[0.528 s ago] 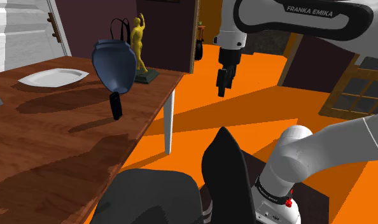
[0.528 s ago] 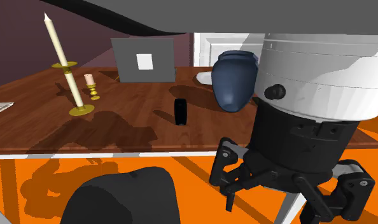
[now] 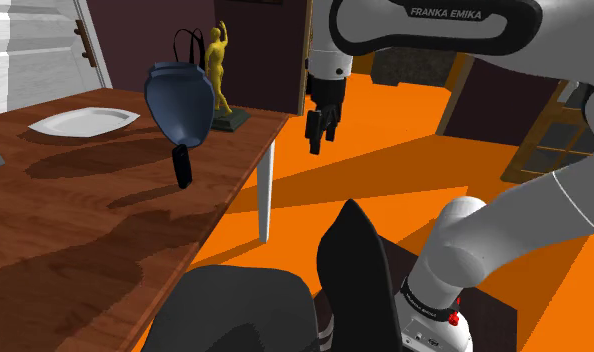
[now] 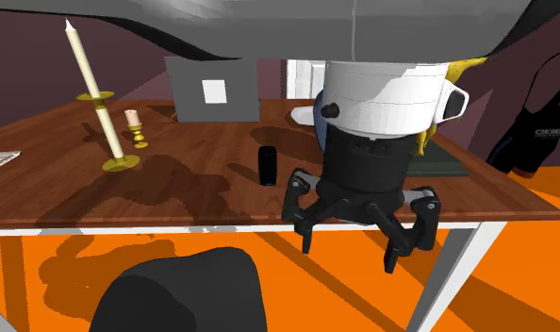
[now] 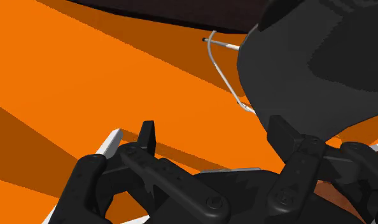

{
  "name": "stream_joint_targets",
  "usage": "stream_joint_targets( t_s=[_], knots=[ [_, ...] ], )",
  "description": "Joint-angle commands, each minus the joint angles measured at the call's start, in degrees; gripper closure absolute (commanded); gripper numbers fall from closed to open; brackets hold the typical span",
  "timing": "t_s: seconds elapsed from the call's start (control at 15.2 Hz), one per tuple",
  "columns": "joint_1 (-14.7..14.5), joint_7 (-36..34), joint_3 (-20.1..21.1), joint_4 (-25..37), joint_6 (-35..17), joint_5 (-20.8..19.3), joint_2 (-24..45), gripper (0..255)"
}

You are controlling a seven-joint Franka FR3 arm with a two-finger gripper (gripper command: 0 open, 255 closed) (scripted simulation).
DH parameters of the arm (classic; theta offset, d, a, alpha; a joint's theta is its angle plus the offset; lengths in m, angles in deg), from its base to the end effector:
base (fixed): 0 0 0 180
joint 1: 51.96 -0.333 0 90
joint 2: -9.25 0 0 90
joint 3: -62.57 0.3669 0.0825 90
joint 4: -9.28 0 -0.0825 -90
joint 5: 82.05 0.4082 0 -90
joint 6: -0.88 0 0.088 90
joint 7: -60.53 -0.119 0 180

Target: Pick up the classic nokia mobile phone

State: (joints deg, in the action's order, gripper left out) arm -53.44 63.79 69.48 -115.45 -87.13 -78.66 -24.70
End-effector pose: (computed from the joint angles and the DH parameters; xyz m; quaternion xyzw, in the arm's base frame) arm 0.3497 0.0721 0.6351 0.9955 0.0907 -0.0257 0.0049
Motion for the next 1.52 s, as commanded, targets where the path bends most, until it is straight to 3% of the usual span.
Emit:
stream_joint_targets(
  t_s=[0.0, 0.73, 1.12, 1.45],
  knots=[
    [-0.4, -1.7, 1.6, 2.6, -1.5, 0.7, 3.4, 0],
    [-2.3, -11.4, 9.4, 19.5, -7.3, 0.0, 23.4, 0],
    [-4.5, -17.1, 12.9, 33.1, -7.5, -3.8, 36.2, 0],
    [-8.1, -21.5, 14.7, 48.2, -5.0, -8.7, 48.4, 0]
  ],
)
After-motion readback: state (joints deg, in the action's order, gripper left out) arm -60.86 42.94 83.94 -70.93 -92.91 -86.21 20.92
